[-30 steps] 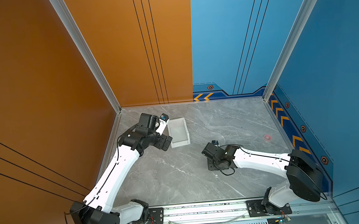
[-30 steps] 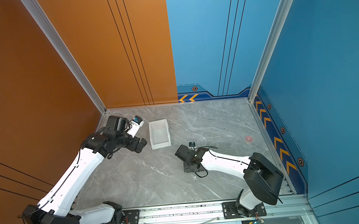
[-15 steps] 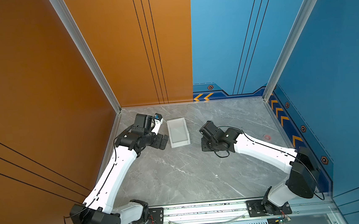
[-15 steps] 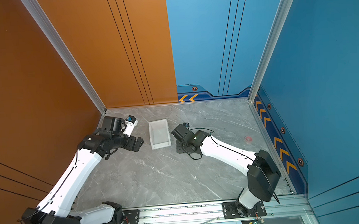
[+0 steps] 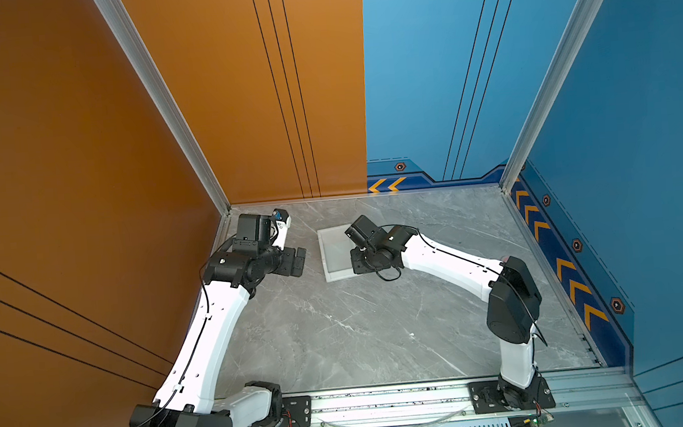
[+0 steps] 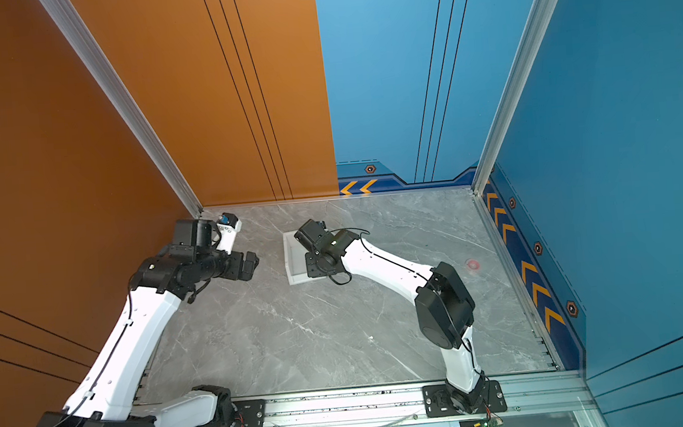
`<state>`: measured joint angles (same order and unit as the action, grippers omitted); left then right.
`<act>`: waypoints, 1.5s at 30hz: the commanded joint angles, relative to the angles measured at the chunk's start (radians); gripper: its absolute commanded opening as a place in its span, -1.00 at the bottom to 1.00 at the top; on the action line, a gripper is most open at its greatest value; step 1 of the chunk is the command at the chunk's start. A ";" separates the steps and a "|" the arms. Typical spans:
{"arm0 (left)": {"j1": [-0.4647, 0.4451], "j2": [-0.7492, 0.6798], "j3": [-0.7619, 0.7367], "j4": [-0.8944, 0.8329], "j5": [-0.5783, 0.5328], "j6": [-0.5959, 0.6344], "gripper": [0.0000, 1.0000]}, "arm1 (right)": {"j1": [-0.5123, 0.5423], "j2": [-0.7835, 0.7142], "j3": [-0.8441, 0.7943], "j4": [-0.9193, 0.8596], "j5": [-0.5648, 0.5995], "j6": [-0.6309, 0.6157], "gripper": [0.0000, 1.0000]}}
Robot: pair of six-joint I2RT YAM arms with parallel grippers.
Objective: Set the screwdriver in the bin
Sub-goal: 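Carry the screwdriver with the right gripper over the white bin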
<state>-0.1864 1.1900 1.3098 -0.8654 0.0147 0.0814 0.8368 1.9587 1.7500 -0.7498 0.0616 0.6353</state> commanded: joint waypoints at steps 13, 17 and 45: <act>0.045 -0.002 -0.001 -0.016 -0.003 0.006 0.96 | -0.004 0.225 0.282 -0.062 0.005 -0.157 -0.71; 0.060 -0.001 -0.001 -0.016 0.010 0.000 0.96 | -0.007 0.277 0.351 -0.099 0.033 -0.206 -0.71; 0.095 0.016 0.001 -0.016 0.052 -0.014 0.96 | -0.002 0.449 0.473 -0.138 0.145 -0.416 -0.69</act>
<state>-0.1017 1.1999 1.3094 -0.8654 0.0383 0.0807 0.8307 2.3852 2.1929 -0.8543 0.1757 0.2489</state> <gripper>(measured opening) 0.979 0.203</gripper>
